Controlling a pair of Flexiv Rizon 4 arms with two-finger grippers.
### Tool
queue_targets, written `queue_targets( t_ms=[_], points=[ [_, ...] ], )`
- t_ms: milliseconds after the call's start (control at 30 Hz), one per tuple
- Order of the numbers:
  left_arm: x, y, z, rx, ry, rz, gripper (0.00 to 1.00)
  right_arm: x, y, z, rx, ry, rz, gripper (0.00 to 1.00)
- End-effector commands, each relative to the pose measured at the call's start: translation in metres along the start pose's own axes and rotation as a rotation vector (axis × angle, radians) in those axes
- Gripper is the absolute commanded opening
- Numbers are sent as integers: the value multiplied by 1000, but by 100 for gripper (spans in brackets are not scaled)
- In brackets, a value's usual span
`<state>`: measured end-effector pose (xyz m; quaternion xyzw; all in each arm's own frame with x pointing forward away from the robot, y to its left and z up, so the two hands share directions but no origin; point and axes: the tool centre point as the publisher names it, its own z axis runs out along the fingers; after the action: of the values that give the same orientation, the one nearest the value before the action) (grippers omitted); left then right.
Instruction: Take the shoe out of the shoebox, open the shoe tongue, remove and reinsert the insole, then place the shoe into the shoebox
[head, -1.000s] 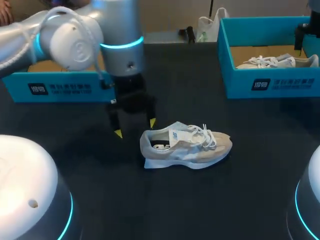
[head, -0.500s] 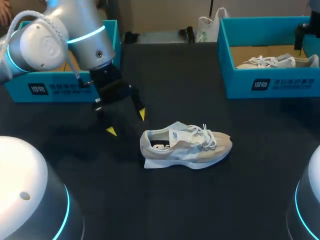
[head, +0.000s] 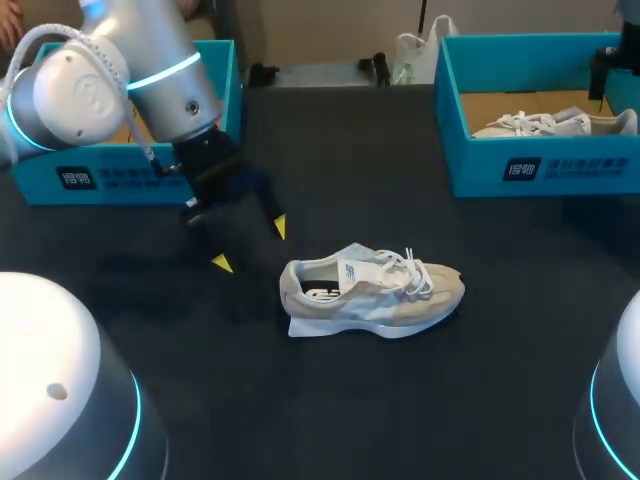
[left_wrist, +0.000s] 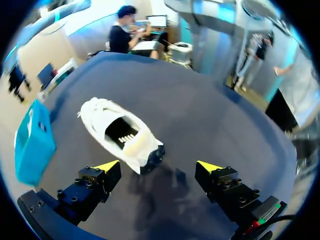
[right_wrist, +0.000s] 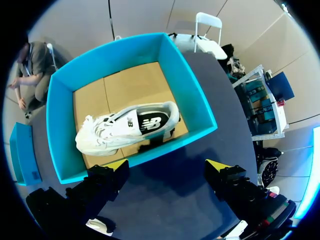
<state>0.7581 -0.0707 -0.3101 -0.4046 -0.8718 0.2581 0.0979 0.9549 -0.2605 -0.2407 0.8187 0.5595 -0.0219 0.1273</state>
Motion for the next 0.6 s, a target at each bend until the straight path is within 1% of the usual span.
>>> queue_targets(
  t_ms=[33,100,267,300,367,600],
  points=[
    [10,9,-2,61,-51,-137,100,0,0,0,-1,2,0,100],
    [12,11,-4,71,-81,-189,100,0,0,0,-1,2,0,100],
    [17,15,-4,156,-131,-296,100,0,0,0,-1,2,0,100],
    [18,16,-4,178,-140,-329,100,0,0,0,-1,2,0,100],
    [19,18,-1,186,-154,-353,100,0,0,0,-1,2,0,100],
    [26,26,10,304,-265,-471,100,0,0,0,-1,2,0,100]
  ],
)
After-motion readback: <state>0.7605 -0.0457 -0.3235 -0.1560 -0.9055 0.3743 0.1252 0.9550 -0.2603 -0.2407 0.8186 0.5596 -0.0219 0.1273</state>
